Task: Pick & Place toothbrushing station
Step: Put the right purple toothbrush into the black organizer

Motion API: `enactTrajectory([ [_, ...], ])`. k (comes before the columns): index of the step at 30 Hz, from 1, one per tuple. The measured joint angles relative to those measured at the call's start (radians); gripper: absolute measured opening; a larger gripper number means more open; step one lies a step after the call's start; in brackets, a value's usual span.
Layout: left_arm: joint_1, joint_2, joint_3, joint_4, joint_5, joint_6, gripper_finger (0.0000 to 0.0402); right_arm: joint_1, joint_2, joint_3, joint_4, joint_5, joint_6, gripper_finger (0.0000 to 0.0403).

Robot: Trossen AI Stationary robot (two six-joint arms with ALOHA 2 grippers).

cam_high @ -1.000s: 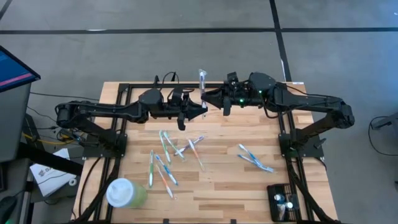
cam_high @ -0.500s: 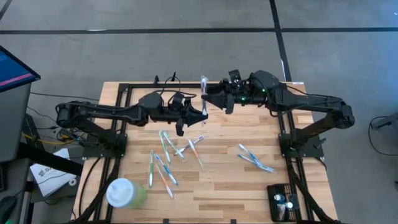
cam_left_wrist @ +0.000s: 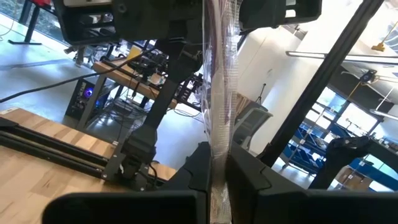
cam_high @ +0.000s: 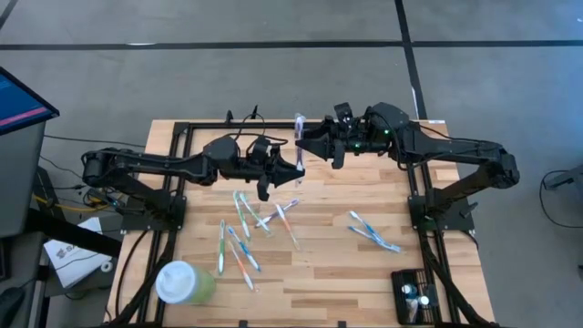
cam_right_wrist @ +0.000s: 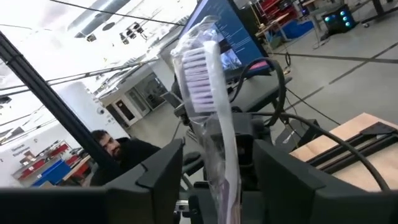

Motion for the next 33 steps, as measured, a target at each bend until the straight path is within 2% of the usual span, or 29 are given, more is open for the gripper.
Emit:
enactTrajectory([
  [6,-0.01,0.0,0.0,-0.01,0.0,-0.001,0.0015,0.0,0.0,0.0,0.0,0.0,0.0,0.0131],
  [10,-0.017,0.0,0.0,-0.03,0.002,-0.017,0.0015,0.0,0.0,0.0,0.007,0.0,0.0,0.0111],
  [22,-0.021,0.0,0.0,-0.031,-0.006,-0.01,0.0015,0.003,0.0,0.0,0.016,-0.01,0.0,0.0105],
  [33,-0.021,0.0,0.0,-0.03,0.0,-0.009,0.0015,0.003,0.0,0.0,0.01,-0.027,0.003,0.0081],
])
